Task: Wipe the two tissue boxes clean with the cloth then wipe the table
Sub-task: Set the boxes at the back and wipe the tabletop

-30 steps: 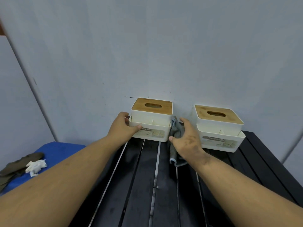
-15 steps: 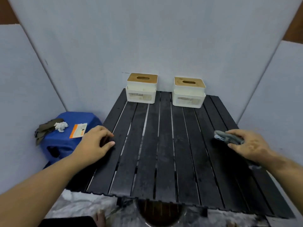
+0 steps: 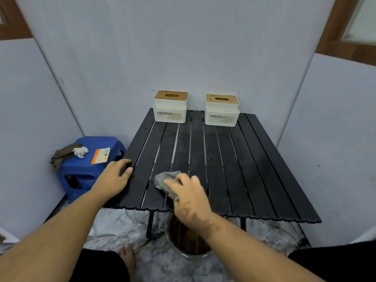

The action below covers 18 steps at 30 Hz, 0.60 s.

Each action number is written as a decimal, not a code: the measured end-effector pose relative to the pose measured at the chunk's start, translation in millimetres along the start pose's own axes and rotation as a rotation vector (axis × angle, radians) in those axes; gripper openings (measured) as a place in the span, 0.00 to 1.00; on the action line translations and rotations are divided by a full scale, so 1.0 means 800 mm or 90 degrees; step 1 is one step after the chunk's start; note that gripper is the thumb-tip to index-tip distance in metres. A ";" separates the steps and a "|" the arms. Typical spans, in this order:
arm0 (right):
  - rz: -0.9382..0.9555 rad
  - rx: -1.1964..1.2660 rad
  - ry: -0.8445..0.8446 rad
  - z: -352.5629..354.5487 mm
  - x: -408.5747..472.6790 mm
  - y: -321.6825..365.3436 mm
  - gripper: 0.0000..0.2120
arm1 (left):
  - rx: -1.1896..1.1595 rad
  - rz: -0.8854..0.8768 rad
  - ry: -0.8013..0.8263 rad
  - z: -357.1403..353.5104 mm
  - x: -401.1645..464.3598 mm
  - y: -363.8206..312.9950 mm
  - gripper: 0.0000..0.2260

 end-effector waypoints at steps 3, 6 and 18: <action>0.150 0.052 0.075 -0.013 0.004 0.054 0.27 | 0.008 -0.011 0.001 -0.002 0.000 0.003 0.19; 0.176 0.030 0.039 0.003 0.024 -0.020 0.27 | 0.017 -0.012 0.003 -0.005 -0.001 0.004 0.20; -0.306 -0.100 -0.091 0.032 0.098 -0.222 0.18 | -0.026 -0.018 -0.024 -0.006 0.007 0.001 0.17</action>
Point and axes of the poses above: each hand's wrist, its own x-axis towards the middle knuckle, its own z-axis out of the back of the hand, y = z × x, the point moved 7 cm from there along x, towards the middle knuckle, and after that the axes turned 4 degrees about -x, right-handed, at the moved point
